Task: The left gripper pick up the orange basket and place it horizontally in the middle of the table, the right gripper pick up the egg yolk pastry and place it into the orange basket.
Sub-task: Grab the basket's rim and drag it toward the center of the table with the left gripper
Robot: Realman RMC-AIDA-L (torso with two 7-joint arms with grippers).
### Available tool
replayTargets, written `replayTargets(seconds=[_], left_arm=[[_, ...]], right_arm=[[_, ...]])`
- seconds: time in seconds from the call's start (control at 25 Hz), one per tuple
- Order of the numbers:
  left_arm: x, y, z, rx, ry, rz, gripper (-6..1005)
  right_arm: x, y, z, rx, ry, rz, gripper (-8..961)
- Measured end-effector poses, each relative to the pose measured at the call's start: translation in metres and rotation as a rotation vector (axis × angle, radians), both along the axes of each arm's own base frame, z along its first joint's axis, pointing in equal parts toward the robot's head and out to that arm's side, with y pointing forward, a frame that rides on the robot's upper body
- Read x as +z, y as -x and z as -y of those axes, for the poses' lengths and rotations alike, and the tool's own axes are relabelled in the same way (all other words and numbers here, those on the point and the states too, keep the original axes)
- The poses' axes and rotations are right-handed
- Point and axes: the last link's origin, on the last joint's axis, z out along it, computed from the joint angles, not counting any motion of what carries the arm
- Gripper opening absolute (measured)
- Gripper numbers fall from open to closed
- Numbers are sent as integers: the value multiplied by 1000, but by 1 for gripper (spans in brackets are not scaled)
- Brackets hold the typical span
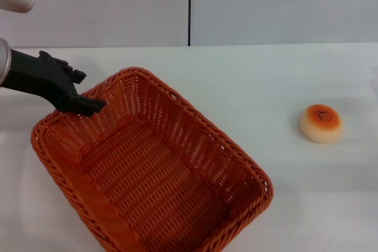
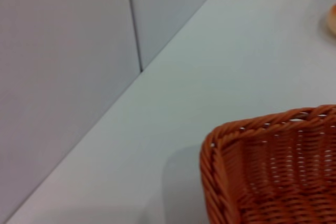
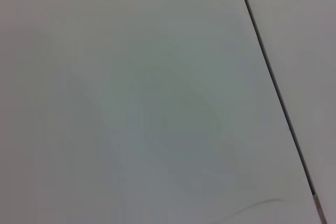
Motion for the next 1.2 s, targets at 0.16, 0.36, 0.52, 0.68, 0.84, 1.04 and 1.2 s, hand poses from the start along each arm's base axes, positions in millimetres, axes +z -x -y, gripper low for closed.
replayTargets(seconds=[0.16, 0.36, 0.52, 0.68, 0.84, 1.04, 1.2], left_arm=[[-4, 3, -3, -3, -15, -16, 731], [-12, 15, -6, 24, -9, -59, 784], [-17, 18, -7, 21, -7, -83, 795], [-19, 20, -7, 28, -2, -112, 793], [-23, 22, -6, 36, 14, -149, 793], [-25, 22, -6, 56, 19, -188, 779], [-30, 19, -4, 62, 43, -224, 698]], right_arm=[[0, -1, 0, -6, 2, 1, 578], [-1, -4, -1, -24, 9, 5, 578], [-1, -5, -1, -30, 11, 7, 579], [-1, -5, -1, -34, 13, 7, 579], [-1, -5, -3, -37, 16, 9, 579], [-3, -6, -7, -51, 26, 12, 578], [-3, -4, -10, -49, 28, 15, 578]])
